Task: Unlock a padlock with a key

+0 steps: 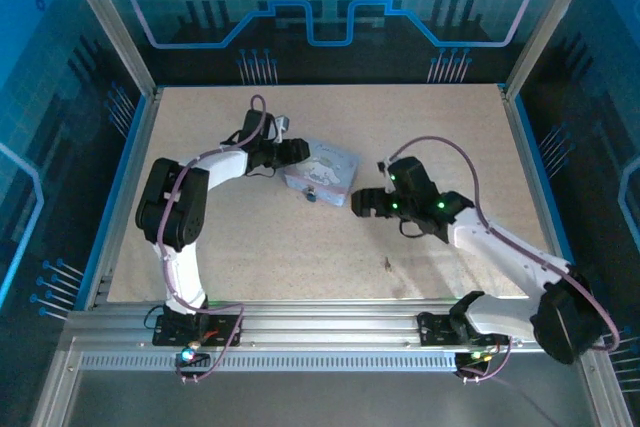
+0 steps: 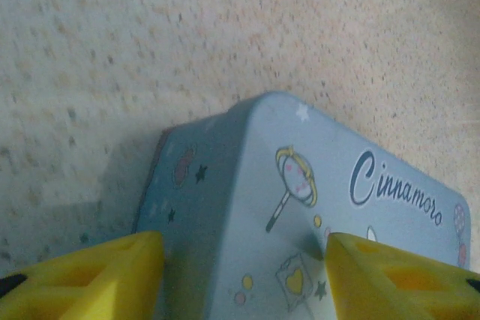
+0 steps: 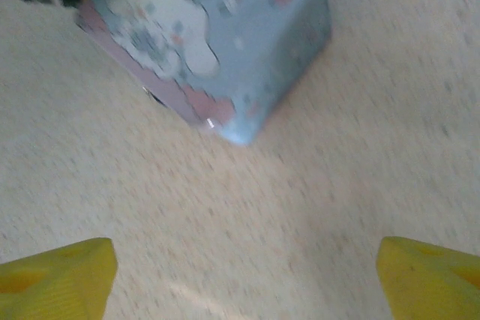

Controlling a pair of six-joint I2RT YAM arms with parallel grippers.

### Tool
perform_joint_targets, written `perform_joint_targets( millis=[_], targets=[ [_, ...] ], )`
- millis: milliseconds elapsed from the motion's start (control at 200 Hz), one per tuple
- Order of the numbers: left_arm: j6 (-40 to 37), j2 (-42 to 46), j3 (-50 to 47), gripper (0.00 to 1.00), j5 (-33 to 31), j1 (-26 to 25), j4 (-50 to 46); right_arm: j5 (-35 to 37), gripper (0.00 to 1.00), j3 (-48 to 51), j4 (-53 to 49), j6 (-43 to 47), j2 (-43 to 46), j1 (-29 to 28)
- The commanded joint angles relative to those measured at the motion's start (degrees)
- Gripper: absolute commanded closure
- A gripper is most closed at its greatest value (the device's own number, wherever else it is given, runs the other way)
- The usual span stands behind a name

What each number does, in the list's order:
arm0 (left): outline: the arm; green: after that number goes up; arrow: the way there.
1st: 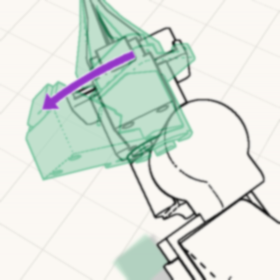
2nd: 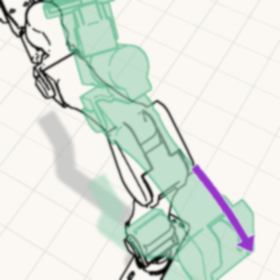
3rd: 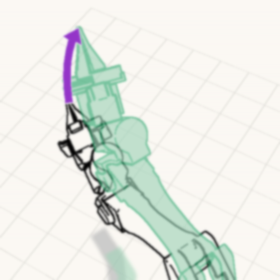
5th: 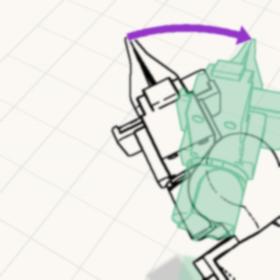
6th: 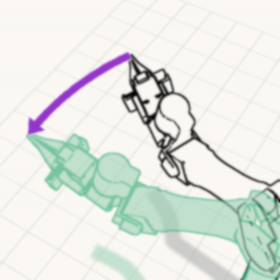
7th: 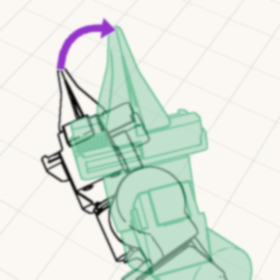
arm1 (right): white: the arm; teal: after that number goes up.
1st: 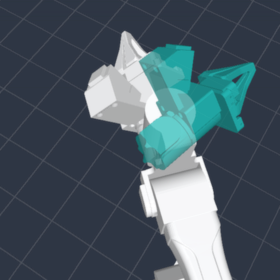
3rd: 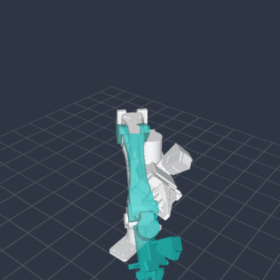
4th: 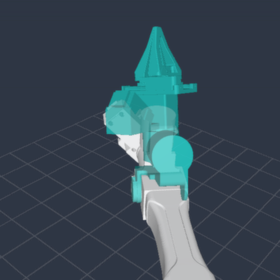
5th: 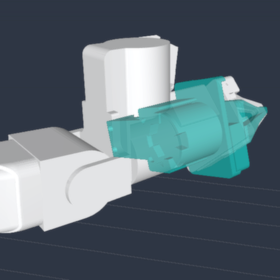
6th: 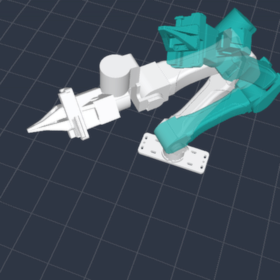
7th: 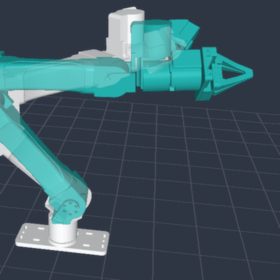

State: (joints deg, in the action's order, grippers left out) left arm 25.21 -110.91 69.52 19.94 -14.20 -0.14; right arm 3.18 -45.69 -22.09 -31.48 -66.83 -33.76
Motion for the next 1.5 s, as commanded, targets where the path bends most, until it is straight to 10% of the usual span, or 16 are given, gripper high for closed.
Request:
perform_joint_targets(
  millis=[0,475,780,1496],
  targets=[
    [2.8,3.8,-3.2,0.36,-1.2,-0.7,2.7,1.8,0.13,3.6,-11.2,-0.7,4.8,-0.5],
    [6.2,26.2,-17.3,0.15,-11.6,-1.5,4.5,-4.5,0.38,15.2,-15.0,-7.7,14.4,-1.0],
    [11.7,40.2,-29.2,0.15,-16.0,-13.5,0.1,-2.3,0.53,15.4,-15.4,-10.1,10.2,-4.3],
    [16.7,45.5,-36.8,0.14,-19.5,-19.8,-0.6,10.6,0.62,7.0,-17.9,-13.2,-6.8,-17.5]
  ],
)
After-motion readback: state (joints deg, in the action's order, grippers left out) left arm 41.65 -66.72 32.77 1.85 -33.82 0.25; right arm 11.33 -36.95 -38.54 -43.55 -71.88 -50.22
